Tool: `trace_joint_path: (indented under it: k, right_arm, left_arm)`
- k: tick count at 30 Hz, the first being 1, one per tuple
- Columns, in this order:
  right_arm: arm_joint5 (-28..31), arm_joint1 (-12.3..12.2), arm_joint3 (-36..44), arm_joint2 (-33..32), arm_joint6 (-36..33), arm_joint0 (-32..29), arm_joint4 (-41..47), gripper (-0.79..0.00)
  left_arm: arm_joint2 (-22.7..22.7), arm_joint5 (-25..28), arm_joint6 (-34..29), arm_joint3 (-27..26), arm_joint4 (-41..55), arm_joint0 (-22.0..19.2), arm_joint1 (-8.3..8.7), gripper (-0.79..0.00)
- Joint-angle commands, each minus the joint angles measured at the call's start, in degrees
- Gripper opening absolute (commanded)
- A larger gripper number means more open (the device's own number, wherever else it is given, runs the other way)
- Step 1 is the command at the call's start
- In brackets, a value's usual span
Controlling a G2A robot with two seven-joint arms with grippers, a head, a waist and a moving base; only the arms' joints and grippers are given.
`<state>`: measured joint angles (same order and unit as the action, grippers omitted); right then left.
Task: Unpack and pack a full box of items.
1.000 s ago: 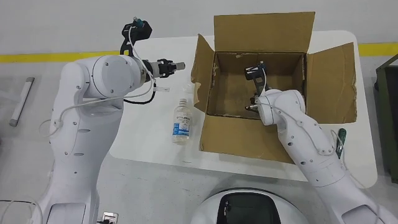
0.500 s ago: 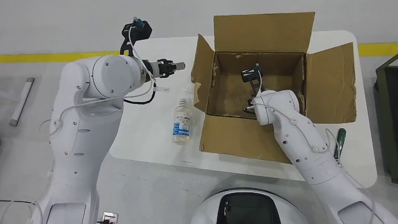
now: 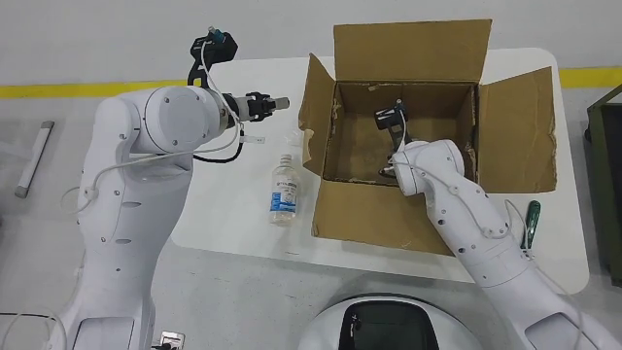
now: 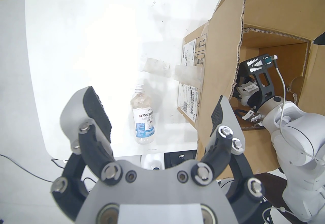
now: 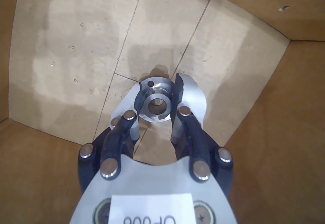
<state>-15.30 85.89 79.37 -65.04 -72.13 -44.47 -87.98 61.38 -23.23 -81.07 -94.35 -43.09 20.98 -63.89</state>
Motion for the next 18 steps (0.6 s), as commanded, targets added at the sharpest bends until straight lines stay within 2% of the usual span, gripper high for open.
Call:
trace_joint_path:
  k: [1,10,18]
  right_arm:
    - [0.07,0.05,0.06,-0.01,-0.02,-0.07,-0.28,-0.785]
    - [-0.37,0.28,2.4,-0.95,0.12,-0.4,-0.97,-0.785]
    - [-1.38,0.1,12.36,-4.81,0.33,-1.22,-0.58,-0.785]
  left_arm:
    - [0.0,0.0,0.0,0.0,0.0,0.0,0.0,0.0]
    - [0.0,0.0,0.0,0.0,0.0,0.0,0.0,0.0]
    - [0.0,0.0,0.0,0.0,0.0,0.0,0.0,0.0]
